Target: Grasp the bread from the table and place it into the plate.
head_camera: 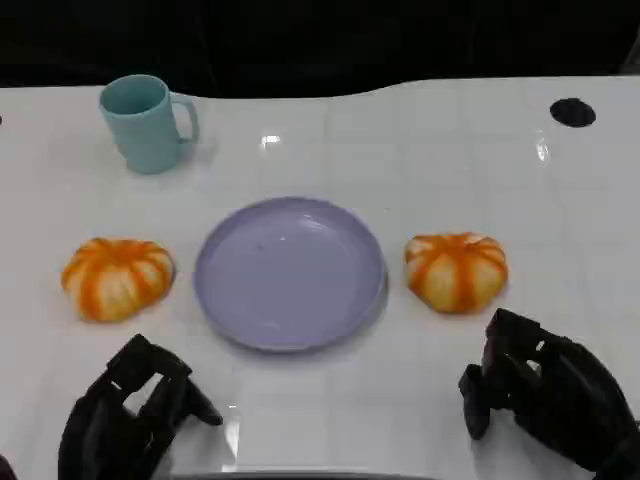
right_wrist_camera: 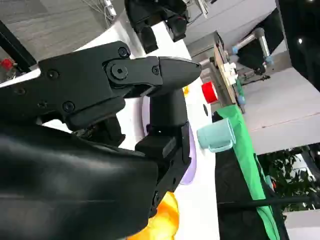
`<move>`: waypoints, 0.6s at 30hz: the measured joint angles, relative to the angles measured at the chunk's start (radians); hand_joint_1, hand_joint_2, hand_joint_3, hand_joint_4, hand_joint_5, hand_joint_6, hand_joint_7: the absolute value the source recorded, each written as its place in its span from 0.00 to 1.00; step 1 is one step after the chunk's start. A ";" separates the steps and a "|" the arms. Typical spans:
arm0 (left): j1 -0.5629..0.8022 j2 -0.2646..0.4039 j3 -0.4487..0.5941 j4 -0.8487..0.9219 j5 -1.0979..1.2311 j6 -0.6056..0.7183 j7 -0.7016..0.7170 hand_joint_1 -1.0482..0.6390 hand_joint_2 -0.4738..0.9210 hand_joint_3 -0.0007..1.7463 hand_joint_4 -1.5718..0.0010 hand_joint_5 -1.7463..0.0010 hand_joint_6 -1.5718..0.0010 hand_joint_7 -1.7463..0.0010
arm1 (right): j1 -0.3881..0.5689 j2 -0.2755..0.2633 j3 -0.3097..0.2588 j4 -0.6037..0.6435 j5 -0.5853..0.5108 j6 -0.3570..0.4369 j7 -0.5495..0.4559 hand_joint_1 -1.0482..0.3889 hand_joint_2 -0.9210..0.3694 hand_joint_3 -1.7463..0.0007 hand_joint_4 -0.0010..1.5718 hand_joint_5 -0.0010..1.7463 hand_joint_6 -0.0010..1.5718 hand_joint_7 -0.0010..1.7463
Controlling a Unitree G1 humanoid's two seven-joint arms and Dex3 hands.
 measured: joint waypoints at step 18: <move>-0.001 0.001 0.000 0.000 0.002 0.000 0.000 0.29 1.00 0.14 0.61 0.00 0.68 0.14 | 0.000 0.000 -0.001 0.001 -0.003 0.005 -0.002 0.41 0.00 0.81 0.52 1.00 0.38 1.00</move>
